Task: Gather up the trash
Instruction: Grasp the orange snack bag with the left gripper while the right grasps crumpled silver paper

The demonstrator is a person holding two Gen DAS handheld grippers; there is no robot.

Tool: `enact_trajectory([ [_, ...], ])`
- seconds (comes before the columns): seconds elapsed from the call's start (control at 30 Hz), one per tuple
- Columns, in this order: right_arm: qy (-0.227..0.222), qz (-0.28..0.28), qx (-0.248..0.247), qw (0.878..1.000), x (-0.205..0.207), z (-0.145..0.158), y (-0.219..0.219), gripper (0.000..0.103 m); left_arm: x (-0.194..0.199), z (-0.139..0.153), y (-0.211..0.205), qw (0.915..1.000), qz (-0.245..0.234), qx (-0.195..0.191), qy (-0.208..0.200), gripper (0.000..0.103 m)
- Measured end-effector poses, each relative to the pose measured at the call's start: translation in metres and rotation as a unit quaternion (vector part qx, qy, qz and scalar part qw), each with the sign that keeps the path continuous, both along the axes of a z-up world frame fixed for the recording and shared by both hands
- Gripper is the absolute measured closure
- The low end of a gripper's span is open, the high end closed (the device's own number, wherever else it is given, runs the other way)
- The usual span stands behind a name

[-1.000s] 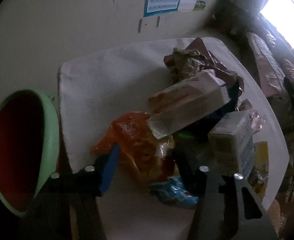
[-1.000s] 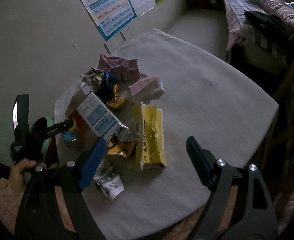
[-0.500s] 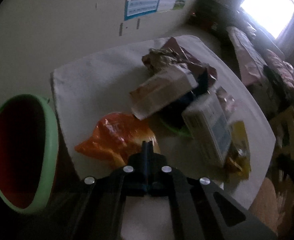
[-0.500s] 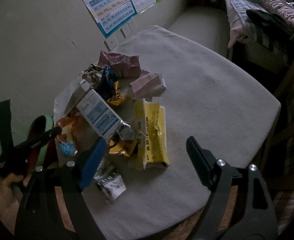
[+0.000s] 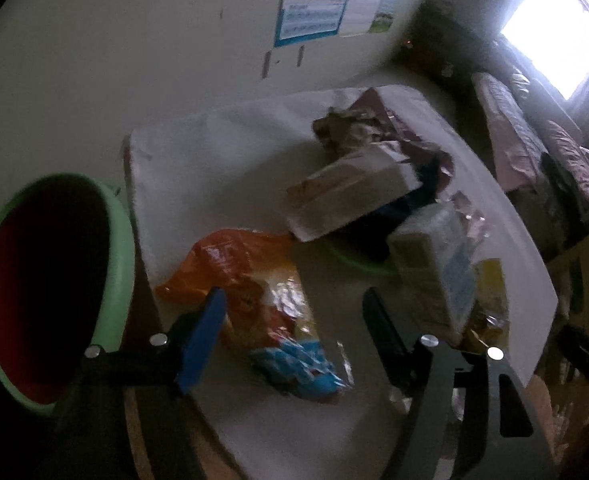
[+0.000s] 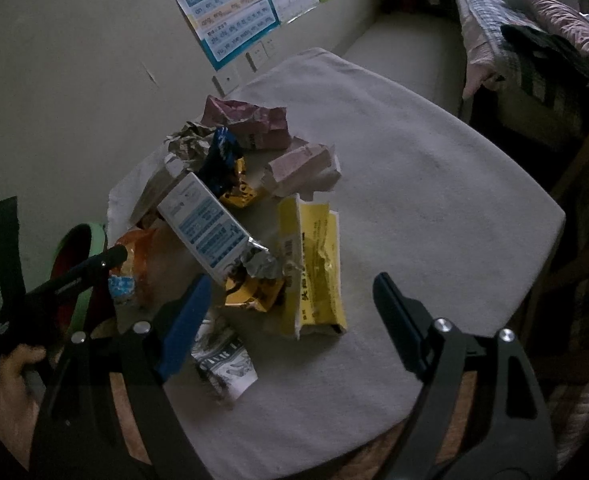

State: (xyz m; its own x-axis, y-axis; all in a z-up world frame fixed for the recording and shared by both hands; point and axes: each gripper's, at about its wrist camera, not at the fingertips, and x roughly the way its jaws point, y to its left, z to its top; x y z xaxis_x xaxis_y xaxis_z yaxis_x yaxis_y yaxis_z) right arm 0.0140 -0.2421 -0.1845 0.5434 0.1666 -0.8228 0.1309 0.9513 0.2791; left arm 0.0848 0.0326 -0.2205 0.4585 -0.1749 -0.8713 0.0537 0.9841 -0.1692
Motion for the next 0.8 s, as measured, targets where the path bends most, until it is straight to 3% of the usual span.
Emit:
enact_trajectory([
  [0.23, -0.001, 0.019, -0.001, 1.0, 0.012, 0.005, 0.01, 0.022, 0.011, -0.025, 0.009, 0.9991, 0.016, 0.006, 0.039, 0.035],
  [0.33, -0.012, 0.042, -0.005, 0.999, 0.032, 0.015, 0.022, 0.022, 0.012, -0.029, 0.01, 0.999, 0.018, 0.005, 0.04, 0.044],
  [0.53, -0.02, 0.091, 0.01, 0.996, 0.101, 0.033, 0.054, 0.022, 0.007, -0.027, 0.014, 0.9996, 0.014, -0.001, 0.026, 0.057],
  [0.8, 0.008, 0.132, -0.039, 0.99, 0.193, 0.022, 0.109, 0.022, -0.024, 0.0, 0.029, 0.9999, 0.001, 0.011, -0.007, 0.058],
])
